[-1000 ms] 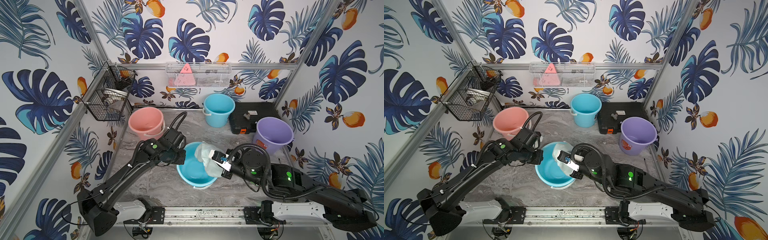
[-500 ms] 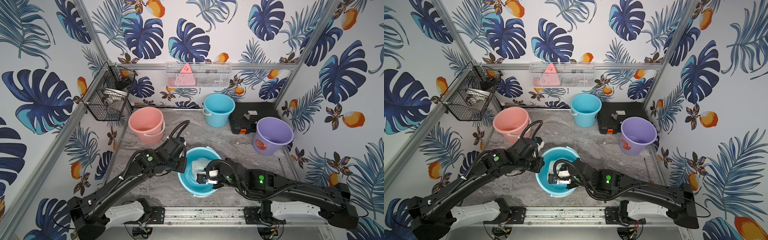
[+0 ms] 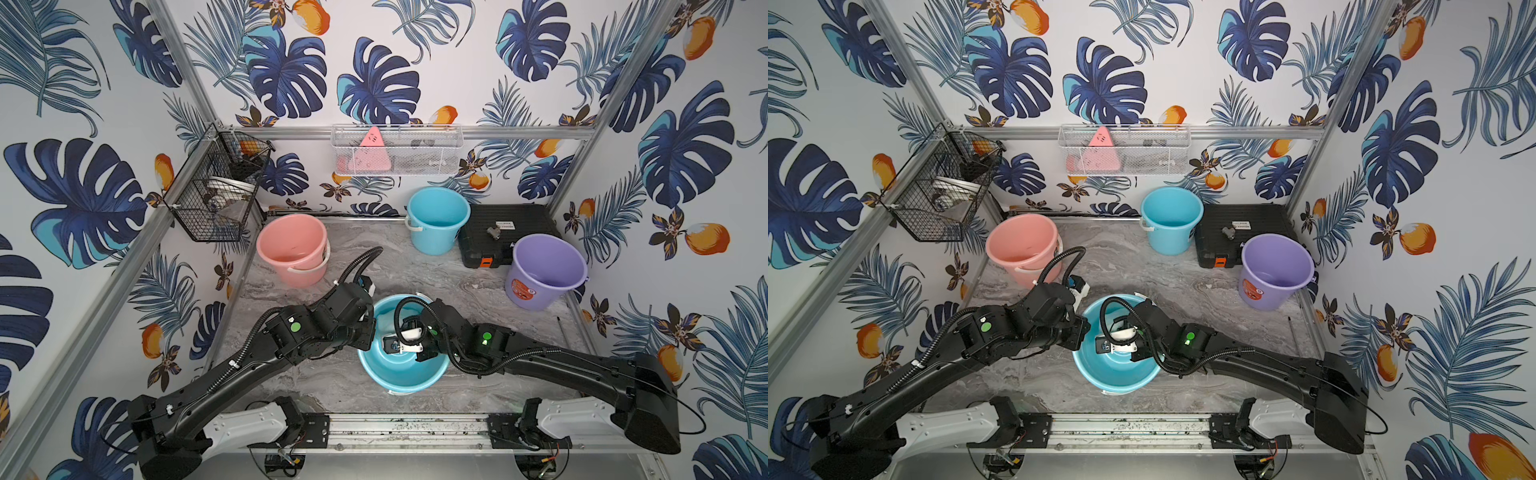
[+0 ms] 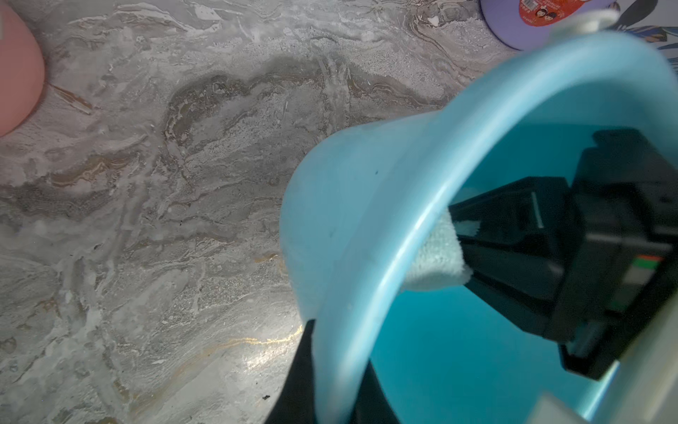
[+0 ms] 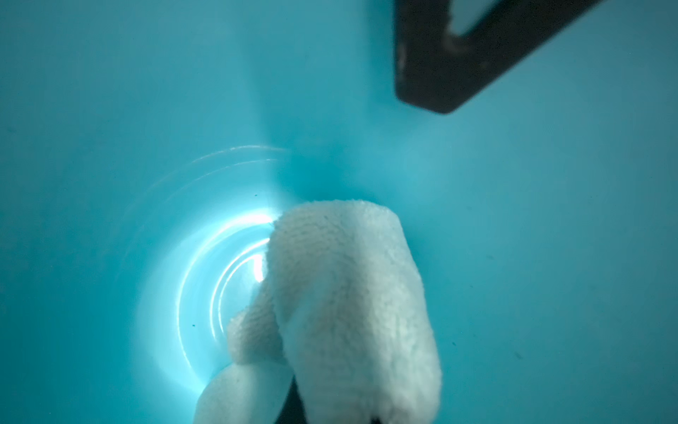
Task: Wipe the inside of the bucket with a cloth
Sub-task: Wipe the dirt from the inside of the bucket.
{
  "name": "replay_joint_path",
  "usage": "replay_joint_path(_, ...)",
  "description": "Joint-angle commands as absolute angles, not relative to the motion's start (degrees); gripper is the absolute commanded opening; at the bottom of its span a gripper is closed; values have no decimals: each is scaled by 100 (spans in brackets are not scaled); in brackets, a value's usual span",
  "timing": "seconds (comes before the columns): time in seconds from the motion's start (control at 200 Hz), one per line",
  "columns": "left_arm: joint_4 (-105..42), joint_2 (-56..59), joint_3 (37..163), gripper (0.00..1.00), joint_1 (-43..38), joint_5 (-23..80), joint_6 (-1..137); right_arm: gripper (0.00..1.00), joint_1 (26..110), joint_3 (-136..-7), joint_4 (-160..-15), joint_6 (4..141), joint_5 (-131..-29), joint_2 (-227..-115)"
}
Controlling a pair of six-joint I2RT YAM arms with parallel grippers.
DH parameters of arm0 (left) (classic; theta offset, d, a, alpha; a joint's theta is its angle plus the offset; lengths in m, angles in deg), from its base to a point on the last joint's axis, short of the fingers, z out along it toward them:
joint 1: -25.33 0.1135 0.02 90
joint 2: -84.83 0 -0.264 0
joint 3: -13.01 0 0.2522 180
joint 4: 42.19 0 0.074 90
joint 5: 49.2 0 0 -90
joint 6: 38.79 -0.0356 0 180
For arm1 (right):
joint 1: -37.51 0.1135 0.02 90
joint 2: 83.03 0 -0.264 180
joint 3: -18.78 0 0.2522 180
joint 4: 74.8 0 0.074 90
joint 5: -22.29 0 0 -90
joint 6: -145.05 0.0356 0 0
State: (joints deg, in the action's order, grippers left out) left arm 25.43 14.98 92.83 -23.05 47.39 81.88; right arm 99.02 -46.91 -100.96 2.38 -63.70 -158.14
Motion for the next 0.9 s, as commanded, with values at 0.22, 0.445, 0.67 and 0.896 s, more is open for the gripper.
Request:
replay_joint_path(0.22, 2317, 1227, 9387, 0, -2563, 4875, 8301, 0, 9855, -5117, -10258, -448, -7091, -16974)
replay_joint_path(0.445, 2356, 1175, 9359, 0, -2755, 5041, 8389, 0, 9818, -4926, -9500, -665, -6206, -17599)
replay_joint_path(0.67, 2513, 1223, 9363, 0, -2914, 5333, 8460, 0, 9719, -4640, -8833, -555, -4716, -17840)
replay_joint_path(0.896, 2613, 1274, 9288, 0, -3064, 5733, 8582, 0, 9738, -4633, -9988, -132, -4043, -17807)
